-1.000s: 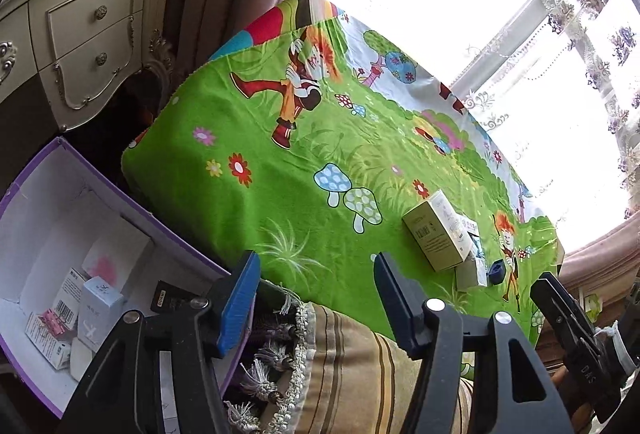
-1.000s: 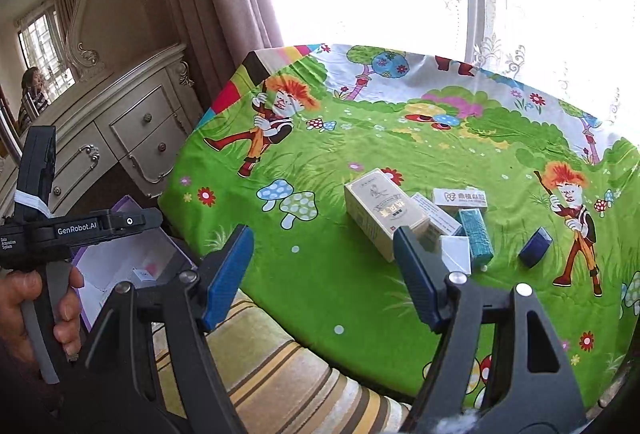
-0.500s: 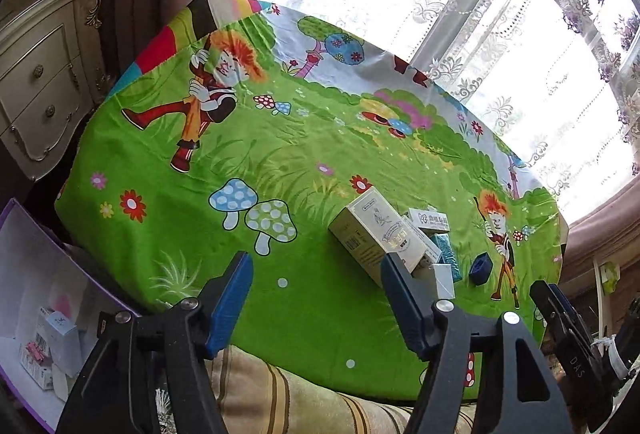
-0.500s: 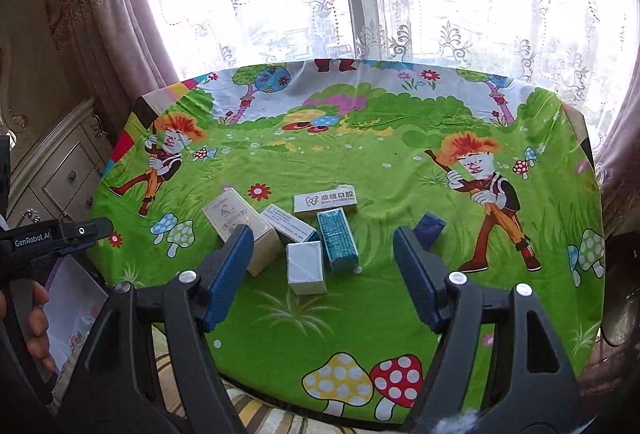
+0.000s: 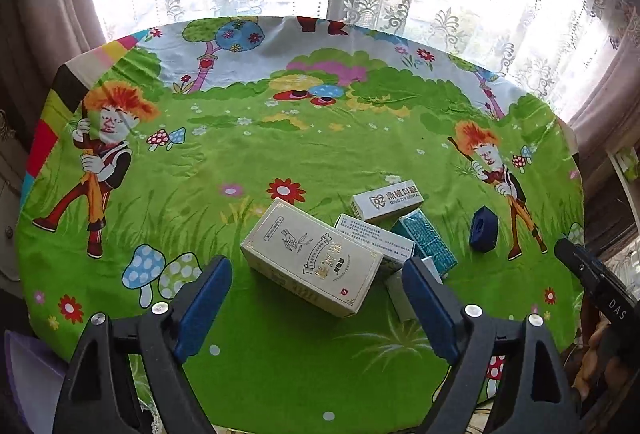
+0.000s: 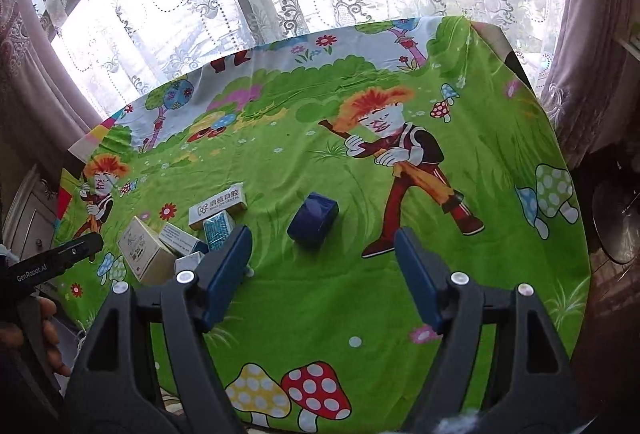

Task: Organize rigid objects
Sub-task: 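Move both open tools back to the boxes on the bed, then grasp the large white printed medicine box with the left tool while the right tool grasps the dark blue block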

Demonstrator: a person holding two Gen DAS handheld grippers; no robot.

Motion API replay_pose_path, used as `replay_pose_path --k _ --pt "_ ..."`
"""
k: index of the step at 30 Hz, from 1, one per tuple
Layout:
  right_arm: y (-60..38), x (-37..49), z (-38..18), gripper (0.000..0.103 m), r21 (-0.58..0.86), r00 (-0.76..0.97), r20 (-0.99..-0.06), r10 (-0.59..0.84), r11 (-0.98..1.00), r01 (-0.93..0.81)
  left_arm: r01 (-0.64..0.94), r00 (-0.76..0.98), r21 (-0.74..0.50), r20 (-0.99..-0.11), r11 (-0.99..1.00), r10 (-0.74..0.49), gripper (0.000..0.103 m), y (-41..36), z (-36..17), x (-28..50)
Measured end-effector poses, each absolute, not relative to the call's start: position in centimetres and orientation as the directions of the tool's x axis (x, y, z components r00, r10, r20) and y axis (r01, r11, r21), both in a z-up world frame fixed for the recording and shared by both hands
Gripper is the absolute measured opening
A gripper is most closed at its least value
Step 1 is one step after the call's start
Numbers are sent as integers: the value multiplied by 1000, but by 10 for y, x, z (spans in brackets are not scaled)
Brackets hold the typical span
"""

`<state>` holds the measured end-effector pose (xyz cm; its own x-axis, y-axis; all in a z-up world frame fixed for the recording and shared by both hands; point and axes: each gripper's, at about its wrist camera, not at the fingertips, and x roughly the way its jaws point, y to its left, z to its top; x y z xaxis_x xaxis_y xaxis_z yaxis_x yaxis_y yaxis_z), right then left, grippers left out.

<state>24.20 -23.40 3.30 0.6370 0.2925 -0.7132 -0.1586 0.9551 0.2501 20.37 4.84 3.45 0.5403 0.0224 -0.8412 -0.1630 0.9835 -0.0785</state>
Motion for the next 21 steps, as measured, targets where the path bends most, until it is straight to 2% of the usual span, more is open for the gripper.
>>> replay_pose_path --k 7,10,21 --pt "-219 253 5 81 168 579 -774 257 965 -204 29 563 144 -820 989 103 95 32 17 204" --pt "-206 255 -4 81 154 556 -787 266 958 -241 93 576 168 -813 981 85 103 28 15 208" --pt "-192 275 -10 83 123 558 -798 229 967 -222 158 571 172 -819 972 52 103 36 -7 229"
